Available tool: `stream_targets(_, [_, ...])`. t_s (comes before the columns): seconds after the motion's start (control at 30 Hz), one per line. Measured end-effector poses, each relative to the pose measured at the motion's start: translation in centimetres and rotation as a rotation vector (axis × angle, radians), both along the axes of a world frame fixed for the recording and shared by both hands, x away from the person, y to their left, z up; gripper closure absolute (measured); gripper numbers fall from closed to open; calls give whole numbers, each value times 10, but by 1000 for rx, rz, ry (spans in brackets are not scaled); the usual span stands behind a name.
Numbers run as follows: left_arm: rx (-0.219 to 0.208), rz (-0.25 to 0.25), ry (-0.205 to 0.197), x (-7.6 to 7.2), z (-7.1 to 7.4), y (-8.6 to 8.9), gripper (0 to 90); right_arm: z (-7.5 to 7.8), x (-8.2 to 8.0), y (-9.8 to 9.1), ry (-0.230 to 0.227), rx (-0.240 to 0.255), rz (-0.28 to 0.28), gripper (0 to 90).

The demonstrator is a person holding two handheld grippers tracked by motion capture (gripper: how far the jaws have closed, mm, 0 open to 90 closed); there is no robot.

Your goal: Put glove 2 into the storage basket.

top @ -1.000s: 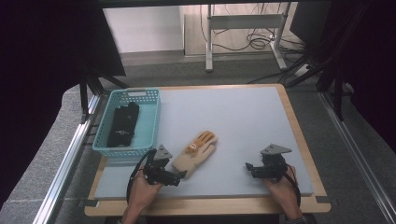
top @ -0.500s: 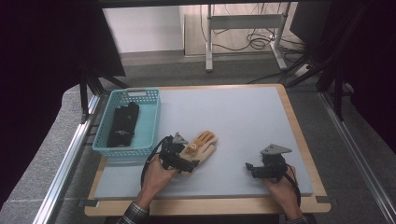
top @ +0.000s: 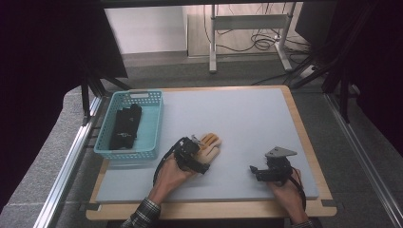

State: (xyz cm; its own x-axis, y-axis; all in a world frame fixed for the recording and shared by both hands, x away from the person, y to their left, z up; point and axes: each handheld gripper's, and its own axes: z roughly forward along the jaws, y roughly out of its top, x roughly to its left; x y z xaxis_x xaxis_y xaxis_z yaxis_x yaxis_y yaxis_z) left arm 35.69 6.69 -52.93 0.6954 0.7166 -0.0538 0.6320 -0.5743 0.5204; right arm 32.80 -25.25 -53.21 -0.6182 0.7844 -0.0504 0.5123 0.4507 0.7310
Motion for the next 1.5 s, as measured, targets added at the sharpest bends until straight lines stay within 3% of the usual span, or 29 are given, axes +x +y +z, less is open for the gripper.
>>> stream_targets(0.17, [14,12,-6,-1,3,1,67,0,0,0,0,0,0,161])
stream_targets(0.43, [18,7,3,-2,11,6,429,0,0,0,0,-1,0,161])
stream_targets(0.6, [17,4,8,-2,13,6,538,0,0,0,0,-1,-1,161])
stream_targets(1.0, [-33,19,-15,-1,23,15,559,0,0,0,0,-1,0,161])
stream_targets(1.4, [-74,73,-30,6,45,31,552,0,0,0,0,-1,0,161])
stream_targets(1.5, [-69,82,-36,8,53,35,549,0,0,0,0,-1,0,161])
